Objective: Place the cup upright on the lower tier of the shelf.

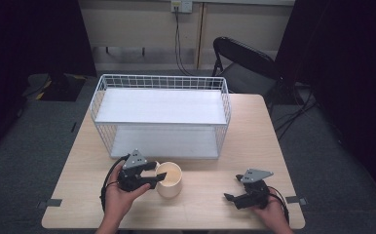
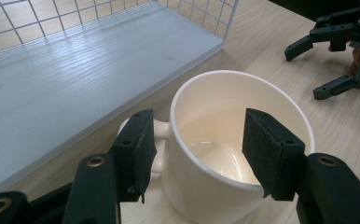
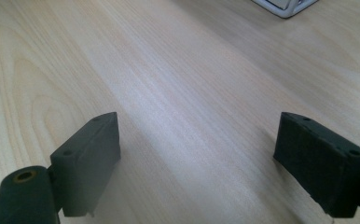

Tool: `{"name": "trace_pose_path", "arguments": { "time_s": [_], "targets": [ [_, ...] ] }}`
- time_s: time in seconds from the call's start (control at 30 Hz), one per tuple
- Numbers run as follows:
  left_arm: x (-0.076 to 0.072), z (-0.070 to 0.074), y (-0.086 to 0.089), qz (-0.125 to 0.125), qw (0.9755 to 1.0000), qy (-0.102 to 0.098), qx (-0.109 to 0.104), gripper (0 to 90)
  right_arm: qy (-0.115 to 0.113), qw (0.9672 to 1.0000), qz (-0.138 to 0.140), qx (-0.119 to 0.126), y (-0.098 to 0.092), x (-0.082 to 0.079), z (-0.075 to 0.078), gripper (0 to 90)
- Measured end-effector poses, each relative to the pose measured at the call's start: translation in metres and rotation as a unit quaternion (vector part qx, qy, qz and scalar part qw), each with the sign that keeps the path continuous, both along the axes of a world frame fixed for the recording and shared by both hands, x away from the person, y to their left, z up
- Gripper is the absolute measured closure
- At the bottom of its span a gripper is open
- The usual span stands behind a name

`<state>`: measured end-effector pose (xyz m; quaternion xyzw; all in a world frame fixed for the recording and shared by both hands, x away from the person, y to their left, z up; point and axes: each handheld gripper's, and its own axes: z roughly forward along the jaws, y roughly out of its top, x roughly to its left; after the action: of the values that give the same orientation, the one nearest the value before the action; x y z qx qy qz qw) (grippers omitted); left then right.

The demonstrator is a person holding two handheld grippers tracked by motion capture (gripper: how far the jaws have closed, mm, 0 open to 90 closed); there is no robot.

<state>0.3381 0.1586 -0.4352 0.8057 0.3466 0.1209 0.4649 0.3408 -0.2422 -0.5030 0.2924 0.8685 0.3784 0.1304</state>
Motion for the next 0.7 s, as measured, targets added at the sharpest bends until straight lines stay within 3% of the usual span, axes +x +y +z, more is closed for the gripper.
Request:
{"name": "trace_pose_path", "arguments": {
  "time_s": [0.23,0.43,0.7],
  "targets": [
    [0.0,-0.0021,-0.0026,0.003,0.9999,0.013,0.0,50.8,0.0,1.0,0.0,0.0,0.0,0.0,0.0,13.6],
    [0.0007,-0.0028,-0.0037,0.003,0.9999,0.006,0.015,58.6,0.0,1.0,0.0,0.0,0.0,0.0,0.0,13.6],
    [0.0032,-0.0022,-0.0041,0.009,0.9997,0.011,0.019,67.6,0.0,1.0,0.0,0.0,0.0,0.0,0.0,13.6]
  ]
}}
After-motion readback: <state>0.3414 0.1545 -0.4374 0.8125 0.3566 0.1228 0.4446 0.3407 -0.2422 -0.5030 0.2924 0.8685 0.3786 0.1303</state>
